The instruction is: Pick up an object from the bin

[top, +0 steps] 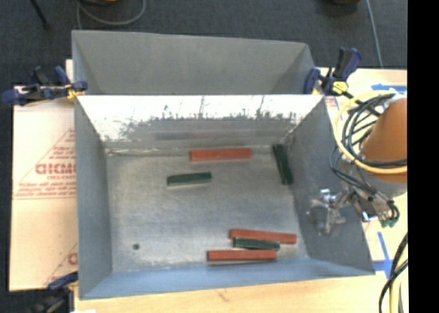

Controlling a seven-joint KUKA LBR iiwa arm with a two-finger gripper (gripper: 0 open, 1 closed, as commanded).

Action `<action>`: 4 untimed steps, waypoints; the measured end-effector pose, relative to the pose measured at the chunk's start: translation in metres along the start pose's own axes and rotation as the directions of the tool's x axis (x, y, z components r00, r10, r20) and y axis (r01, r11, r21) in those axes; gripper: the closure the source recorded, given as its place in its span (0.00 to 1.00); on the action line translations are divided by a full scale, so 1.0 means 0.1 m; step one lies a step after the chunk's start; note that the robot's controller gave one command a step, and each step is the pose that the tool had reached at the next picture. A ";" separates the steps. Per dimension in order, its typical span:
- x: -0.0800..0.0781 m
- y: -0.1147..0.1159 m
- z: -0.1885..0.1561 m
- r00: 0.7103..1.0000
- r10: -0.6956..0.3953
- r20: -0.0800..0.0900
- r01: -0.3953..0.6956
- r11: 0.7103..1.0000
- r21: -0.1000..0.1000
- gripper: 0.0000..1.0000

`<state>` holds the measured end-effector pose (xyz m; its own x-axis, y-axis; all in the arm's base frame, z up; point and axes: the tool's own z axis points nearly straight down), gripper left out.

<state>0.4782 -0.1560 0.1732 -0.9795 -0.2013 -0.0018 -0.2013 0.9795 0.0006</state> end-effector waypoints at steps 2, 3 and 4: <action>-0.10 0.24 1.00 0.989 -0.148 0.010 0.148 0.989 0.004 0.00; -0.09 0.24 0.98 0.989 -0.146 0.008 0.146 0.989 0.004 1.00; -0.13 0.23 -0.77 0.937 -0.349 0.006 0.349 0.937 0.008 1.00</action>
Offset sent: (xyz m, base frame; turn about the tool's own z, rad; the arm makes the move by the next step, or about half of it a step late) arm 0.0000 0.0000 0.0000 0.0000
